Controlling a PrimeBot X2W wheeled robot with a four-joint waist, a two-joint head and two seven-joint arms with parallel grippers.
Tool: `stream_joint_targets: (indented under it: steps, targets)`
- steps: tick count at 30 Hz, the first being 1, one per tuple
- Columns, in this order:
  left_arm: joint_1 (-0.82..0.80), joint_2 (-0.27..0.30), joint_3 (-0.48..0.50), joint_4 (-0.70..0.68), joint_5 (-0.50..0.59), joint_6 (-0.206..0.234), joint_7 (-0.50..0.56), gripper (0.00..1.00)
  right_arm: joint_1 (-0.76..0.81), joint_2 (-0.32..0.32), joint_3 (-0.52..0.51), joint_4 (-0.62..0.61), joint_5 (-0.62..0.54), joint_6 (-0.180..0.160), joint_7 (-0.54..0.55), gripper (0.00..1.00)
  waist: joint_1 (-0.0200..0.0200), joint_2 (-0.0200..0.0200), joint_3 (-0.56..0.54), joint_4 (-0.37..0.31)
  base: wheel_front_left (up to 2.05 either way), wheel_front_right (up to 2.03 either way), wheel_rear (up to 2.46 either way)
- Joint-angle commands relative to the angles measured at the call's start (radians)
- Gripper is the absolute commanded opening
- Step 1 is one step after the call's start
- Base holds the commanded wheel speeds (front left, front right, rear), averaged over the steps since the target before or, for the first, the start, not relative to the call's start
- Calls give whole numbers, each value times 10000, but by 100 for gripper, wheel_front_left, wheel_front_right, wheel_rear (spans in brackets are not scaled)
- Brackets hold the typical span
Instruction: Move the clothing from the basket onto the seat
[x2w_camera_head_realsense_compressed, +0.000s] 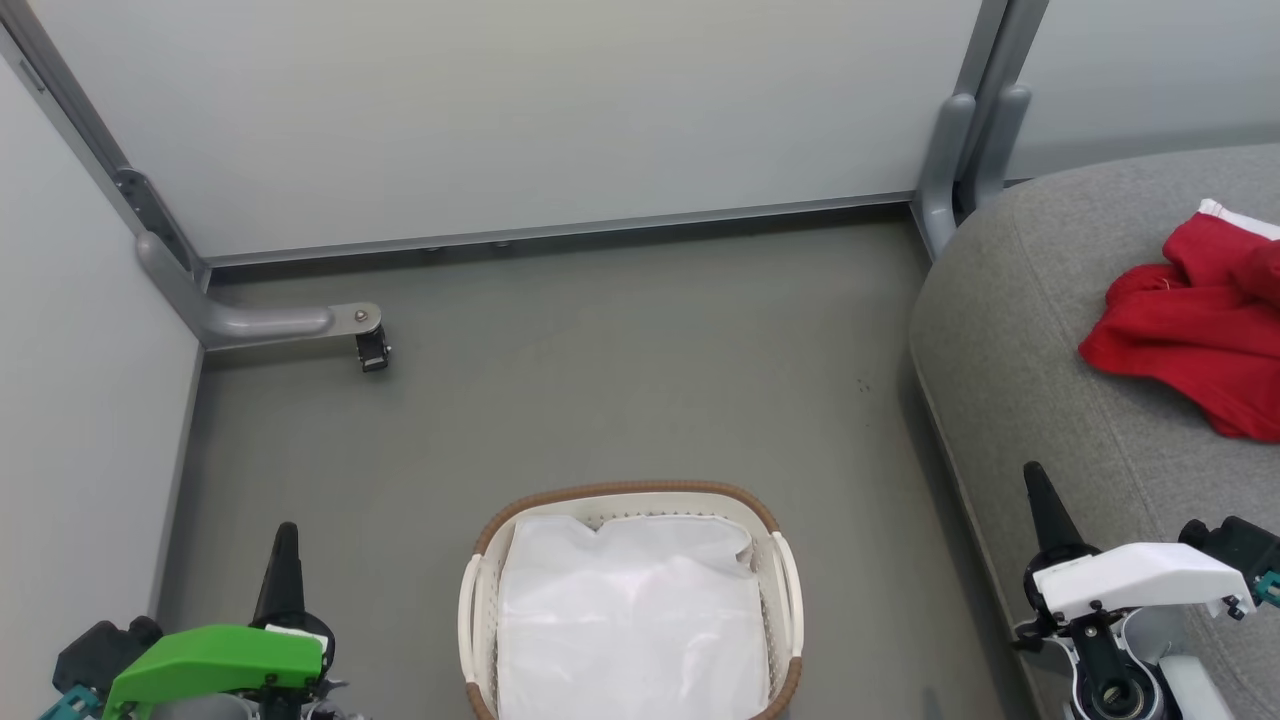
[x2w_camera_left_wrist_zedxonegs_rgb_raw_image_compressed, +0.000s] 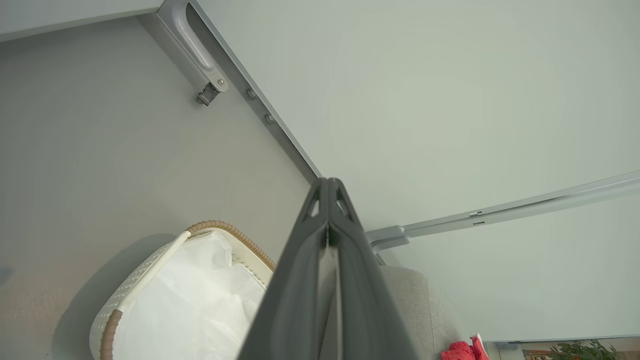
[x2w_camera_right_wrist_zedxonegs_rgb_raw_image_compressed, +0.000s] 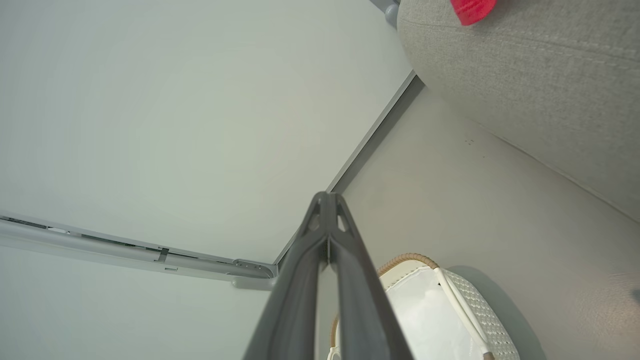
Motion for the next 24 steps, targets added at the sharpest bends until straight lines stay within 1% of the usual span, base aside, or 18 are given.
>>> stream_joint_targets:
  steps: [1, 24]
  targets:
    - [-279, 62, 73, -152, -264, -28, 73, 0, 77, -55, -69, -152, 291, -4, 72, 0, 0, 0, -9, -2, 0, 0, 0]
    - [-426, 73, 249, -432, -2334, -67, 638, 0, 127, -68, -286, -438, 2515, -6, 634, 0, 0, 0, -156, -39, 0, 0, 0]
